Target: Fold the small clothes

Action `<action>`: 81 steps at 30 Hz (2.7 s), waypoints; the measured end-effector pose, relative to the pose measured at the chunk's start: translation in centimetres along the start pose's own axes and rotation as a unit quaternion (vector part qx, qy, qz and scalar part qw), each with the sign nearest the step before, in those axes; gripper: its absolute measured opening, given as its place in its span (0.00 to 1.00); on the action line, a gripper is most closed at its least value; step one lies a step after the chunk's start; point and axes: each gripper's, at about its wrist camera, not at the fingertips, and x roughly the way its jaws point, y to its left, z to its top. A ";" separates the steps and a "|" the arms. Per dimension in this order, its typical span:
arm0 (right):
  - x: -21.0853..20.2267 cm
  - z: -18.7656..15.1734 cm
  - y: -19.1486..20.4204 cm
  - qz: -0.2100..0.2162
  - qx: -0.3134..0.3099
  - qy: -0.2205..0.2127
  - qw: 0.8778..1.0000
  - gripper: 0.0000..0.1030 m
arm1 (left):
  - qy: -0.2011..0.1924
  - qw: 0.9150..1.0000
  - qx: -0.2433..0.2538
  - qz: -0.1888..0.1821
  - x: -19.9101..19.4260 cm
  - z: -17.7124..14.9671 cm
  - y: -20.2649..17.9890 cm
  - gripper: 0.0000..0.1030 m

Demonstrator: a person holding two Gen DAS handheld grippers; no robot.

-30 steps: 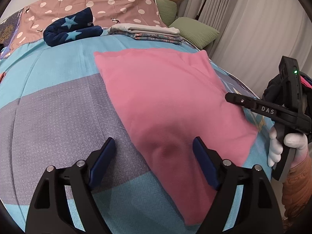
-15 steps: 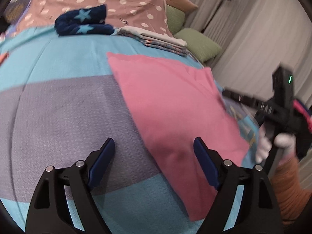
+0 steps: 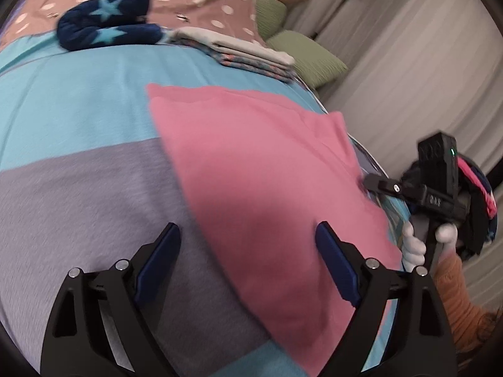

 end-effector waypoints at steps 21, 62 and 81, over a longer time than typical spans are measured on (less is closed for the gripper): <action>-1.6 0.9 -3.5 0.078 0.065 0.010 0.995 0.79 | -0.014 0.994 -0.059 -0.086 -1.2 0.2 2.4 0.84; -6.6 6.6 5.5 0.073 -0.090 -0.141 0.983 0.18 | -0.133 0.981 0.135 -0.028 -4.7 8.3 -8.2 0.24; -14.9 10.7 8.6 0.010 -0.154 -0.254 0.955 0.18 | -0.197 0.950 0.241 0.023 -8.3 12.2 -16.3 0.24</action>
